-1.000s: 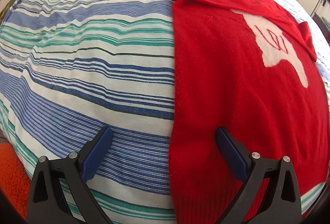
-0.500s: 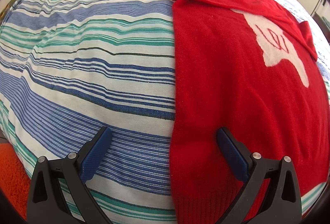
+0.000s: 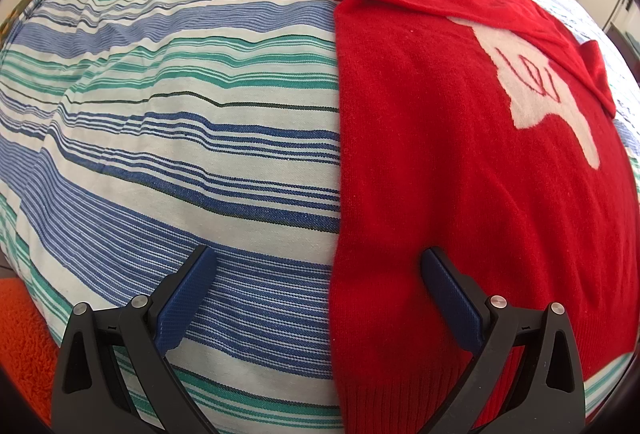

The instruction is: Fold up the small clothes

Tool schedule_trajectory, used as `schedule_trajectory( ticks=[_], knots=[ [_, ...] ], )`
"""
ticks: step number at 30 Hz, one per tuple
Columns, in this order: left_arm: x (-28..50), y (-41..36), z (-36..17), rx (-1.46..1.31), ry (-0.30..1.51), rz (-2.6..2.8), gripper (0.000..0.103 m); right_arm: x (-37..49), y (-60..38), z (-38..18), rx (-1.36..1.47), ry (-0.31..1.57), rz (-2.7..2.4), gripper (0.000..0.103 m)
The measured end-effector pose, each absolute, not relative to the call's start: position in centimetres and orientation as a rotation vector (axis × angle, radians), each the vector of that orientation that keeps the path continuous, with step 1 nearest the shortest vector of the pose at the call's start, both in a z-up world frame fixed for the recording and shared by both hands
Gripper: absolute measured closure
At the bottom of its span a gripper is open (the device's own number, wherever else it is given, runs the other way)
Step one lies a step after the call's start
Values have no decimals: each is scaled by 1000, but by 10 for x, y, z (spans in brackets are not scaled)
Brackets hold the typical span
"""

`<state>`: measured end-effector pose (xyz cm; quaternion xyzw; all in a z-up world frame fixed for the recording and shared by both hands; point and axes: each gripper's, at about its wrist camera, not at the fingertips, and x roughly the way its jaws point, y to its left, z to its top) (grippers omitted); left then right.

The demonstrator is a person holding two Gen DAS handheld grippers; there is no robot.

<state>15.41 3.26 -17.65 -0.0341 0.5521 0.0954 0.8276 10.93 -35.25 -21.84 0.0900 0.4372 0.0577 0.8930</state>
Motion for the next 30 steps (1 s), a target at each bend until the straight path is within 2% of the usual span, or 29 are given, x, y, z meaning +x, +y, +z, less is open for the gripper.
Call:
schedule_trajectory(
  ticks=[12, 15, 17, 20, 25, 27, 30],
  knots=[
    [153, 38, -174, -61, 1190, 185, 1, 109, -353, -218, 188, 912, 122, 0],
    [142, 60, -156, -102, 1235, 184, 2, 115, -355, -208, 185, 991, 145, 1],
    [127, 79, -148, -204, 1228, 156, 2, 109, -365, -189, 306, 1017, 200, 4],
    [110, 97, -145, -358, 1256, 51, 3, 90, -377, -164, 573, 986, 400, 4],
    [100, 74, -150, -329, 1339, -166, 4, 87, -344, -177, 616, 1226, 583, 7],
    [100, 67, -158, -300, 1386, -191, 16, 85, -325, -186, 516, 1292, 610, 11],
    [97, 64, -160, -247, 1422, -194, 61, 84, -312, -193, 422, 1311, 589, 20]
  ],
)
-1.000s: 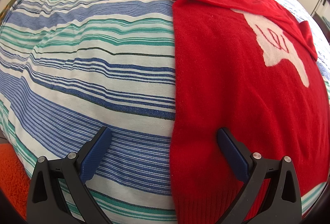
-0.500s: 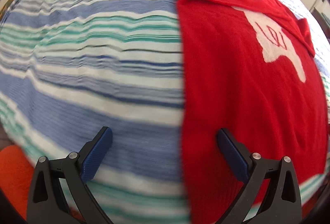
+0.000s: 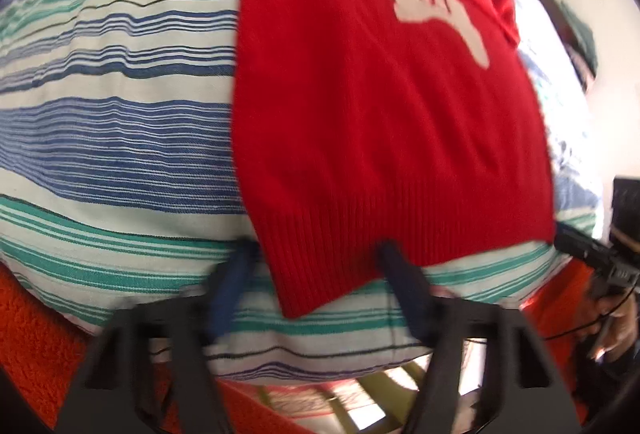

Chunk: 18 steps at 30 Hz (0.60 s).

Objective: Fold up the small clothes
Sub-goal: 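Grasp the sweater hem with both grippers and lift it toward the collar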

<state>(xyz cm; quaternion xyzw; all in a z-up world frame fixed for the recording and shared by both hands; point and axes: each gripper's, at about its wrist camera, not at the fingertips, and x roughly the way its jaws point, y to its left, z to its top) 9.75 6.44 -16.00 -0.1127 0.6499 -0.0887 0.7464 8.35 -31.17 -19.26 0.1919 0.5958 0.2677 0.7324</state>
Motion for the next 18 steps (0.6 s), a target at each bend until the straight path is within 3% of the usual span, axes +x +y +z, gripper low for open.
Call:
schedule_trajectory(
  ticks=[1, 2, 4, 10, 15, 18],
  knots=[
    [96, 66, -159, -277, 1430, -207, 99, 84, -309, -194, 417, 1319, 589, 32],
    [95, 73, -160, -346, 1446, -223, 98, 85, -306, -195, 412, 1326, 607, 59],
    [90, 91, -154, -429, 1439, -212, 99, 87, -304, -192, 397, 1327, 606, 97],
    [107, 121, -103, -620, 1329, -288, 99, 102, -319, -149, 420, 1141, 557, 98],
    [207, 125, -66, -599, 1208, -280, 99, 173, -319, -117, 432, 987, 487, 98],
    [273, 126, -70, -634, 1198, -241, 99, 239, -314, -108, 449, 927, 436, 98]
  ],
)
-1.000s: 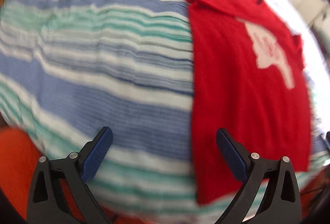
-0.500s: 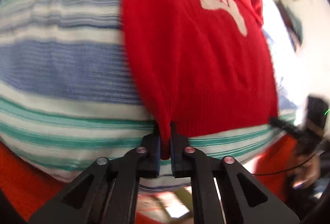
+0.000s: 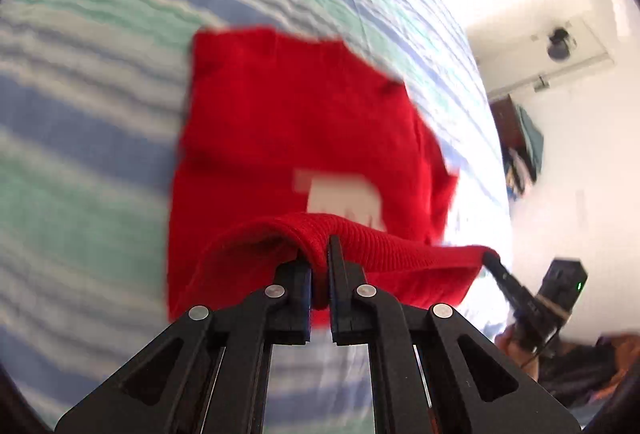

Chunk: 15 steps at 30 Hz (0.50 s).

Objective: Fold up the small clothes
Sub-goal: 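Grasp the sweater hem with both grippers and lift it toward the collar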

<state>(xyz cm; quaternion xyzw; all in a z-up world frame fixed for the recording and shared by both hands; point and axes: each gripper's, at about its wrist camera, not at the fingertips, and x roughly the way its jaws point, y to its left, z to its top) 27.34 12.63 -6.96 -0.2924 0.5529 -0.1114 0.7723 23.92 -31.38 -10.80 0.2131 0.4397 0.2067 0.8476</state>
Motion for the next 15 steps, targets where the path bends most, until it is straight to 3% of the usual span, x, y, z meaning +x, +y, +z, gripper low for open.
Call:
schedule_trajectory(
  ticks=[9, 10, 12, 13, 14, 15],
  knots=[
    [413, 139, -88, -601, 1159, -77, 96, 423, -296, -123, 392, 905, 324, 98],
    [420, 136, -90, -594, 1146, -54, 89, 440, -295, -129, 399, 905, 311, 98],
    [432, 139, -96, -546, 1145, 46, 63, 463, -295, -142, 438, 904, 299, 97],
    [437, 139, -99, -534, 1152, 89, 42, 471, -297, -148, 440, 914, 278, 88],
    [441, 141, -99, -533, 1143, 130, 39, 475, -299, -153, 432, 925, 237, 69],
    [432, 152, -95, -546, 1108, 151, 39, 476, -303, -154, 435, 925, 215, 60]
  ],
)
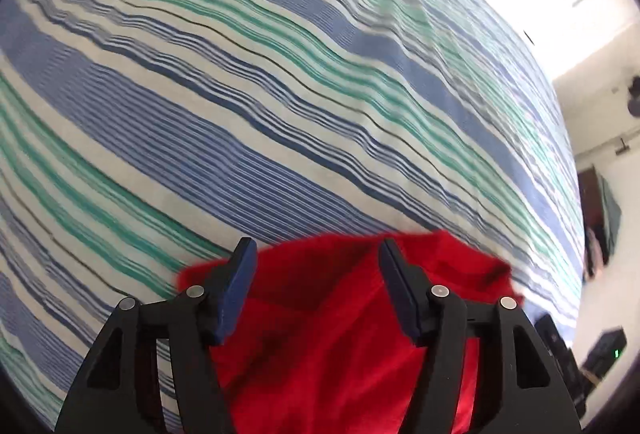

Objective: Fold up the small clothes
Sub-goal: 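Grasp the sweater hem with both grippers and lift it toward the collar, then lay the hem over the collar and open both grippers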

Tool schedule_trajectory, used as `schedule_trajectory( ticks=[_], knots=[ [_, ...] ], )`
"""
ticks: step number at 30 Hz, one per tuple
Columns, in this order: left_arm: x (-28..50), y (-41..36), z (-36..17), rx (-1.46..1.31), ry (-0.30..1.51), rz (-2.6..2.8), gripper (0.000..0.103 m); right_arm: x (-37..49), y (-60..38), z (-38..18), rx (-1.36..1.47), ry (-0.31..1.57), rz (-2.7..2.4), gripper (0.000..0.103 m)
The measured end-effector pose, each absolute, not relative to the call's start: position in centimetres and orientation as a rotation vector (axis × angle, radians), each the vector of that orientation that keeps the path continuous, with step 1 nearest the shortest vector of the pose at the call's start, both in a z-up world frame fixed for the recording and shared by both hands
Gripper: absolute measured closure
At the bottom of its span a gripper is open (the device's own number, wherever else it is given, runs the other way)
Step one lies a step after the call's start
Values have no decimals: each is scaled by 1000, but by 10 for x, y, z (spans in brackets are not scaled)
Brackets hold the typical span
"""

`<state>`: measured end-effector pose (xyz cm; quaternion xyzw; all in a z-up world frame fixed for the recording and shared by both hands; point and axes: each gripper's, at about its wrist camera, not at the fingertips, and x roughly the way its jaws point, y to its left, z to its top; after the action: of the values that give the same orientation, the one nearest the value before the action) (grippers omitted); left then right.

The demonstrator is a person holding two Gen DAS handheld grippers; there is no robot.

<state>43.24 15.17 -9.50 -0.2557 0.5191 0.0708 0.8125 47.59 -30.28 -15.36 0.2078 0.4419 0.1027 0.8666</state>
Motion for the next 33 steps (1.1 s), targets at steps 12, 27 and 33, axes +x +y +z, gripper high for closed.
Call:
schedule_trajectory(
  ticks=[12, 27, 33],
  knots=[
    [207, 118, -142, -244, 1196, 81, 22, 317, -290, -213, 59, 1058, 495, 55],
    [148, 94, -171, -43, 1024, 181, 1, 194, -366, -224, 406, 898, 220, 24],
    [146, 94, -166, -45, 1041, 210, 1, 187, -342, -225, 193, 942, 205, 5]
  ],
)
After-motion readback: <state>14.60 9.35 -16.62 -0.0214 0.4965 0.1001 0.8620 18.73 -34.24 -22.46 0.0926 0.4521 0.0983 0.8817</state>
